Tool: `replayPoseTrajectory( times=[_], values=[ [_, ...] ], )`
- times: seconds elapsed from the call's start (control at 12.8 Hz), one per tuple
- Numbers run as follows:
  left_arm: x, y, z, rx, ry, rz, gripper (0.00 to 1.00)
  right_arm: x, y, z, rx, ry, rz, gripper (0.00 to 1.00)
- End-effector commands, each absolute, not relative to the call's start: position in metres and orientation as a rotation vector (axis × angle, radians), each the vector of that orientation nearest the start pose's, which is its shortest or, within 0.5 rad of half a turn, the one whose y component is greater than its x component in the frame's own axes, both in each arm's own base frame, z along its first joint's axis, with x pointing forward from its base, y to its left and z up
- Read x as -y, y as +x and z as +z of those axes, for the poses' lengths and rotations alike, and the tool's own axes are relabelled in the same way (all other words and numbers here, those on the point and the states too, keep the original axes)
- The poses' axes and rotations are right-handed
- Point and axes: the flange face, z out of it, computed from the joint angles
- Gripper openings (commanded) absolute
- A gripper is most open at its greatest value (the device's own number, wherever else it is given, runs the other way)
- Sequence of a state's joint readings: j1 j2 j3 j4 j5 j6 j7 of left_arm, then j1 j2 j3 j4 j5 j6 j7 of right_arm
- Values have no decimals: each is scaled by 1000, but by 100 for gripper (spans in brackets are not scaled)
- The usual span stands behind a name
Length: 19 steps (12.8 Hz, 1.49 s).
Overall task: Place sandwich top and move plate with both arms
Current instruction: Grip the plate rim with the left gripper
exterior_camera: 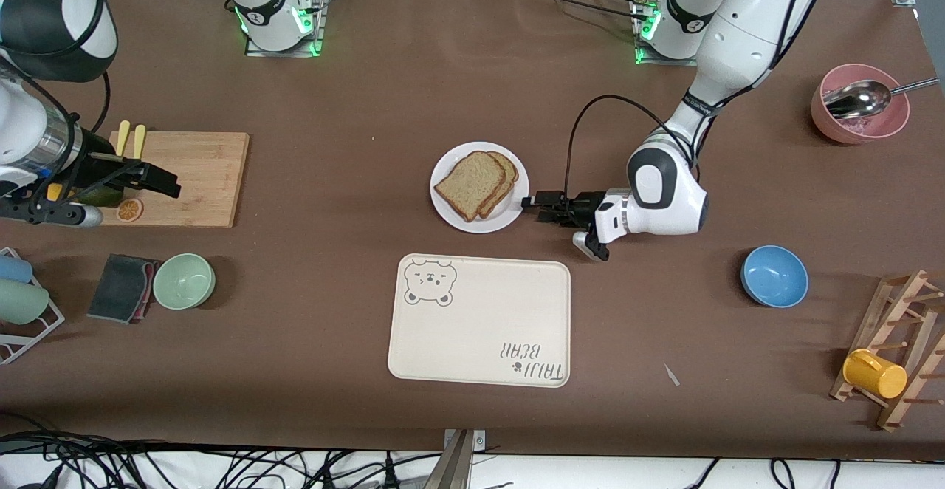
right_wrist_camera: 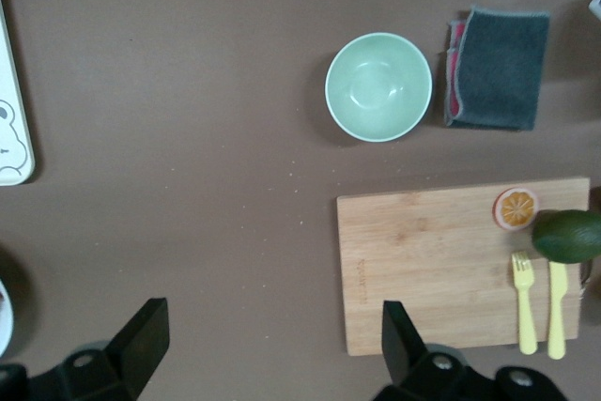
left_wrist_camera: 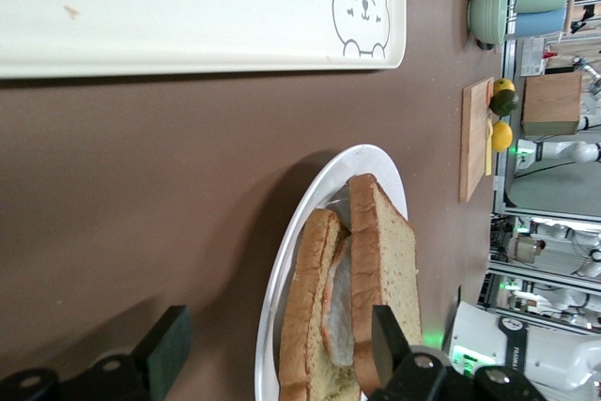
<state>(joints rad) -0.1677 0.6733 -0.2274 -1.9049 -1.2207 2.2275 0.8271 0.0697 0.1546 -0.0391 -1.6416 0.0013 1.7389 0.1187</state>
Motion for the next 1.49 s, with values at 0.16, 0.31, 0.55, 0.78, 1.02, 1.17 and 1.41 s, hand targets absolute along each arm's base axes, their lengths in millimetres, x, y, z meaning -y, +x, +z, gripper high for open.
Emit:
replayPoseTrajectory(
  times=[0.16,0.31,0.55,0.78,1.02,1.17,1.41],
  values=[
    [281,538,142,266,2174,-73,78,-6,597,520,-171,-3097,76,100],
    [287,536,141,297,2175,-64,66,0,596,525,-178,-3105,57,100],
    [291,530,128,406,2170,-24,56,5,595,540,-206,-3096,19,100],
    [293,529,128,431,2168,-14,45,-19,578,539,-383,-3085,88,100],
    [292,528,125,523,2152,32,15,-22,581,542,-357,-3103,85,100],
    [291,527,122,537,2149,37,6,-18,583,549,-258,-3108,60,100],
    [291,527,123,542,2148,39,0,-6,590,542,-243,-3091,73,100]
  ],
)
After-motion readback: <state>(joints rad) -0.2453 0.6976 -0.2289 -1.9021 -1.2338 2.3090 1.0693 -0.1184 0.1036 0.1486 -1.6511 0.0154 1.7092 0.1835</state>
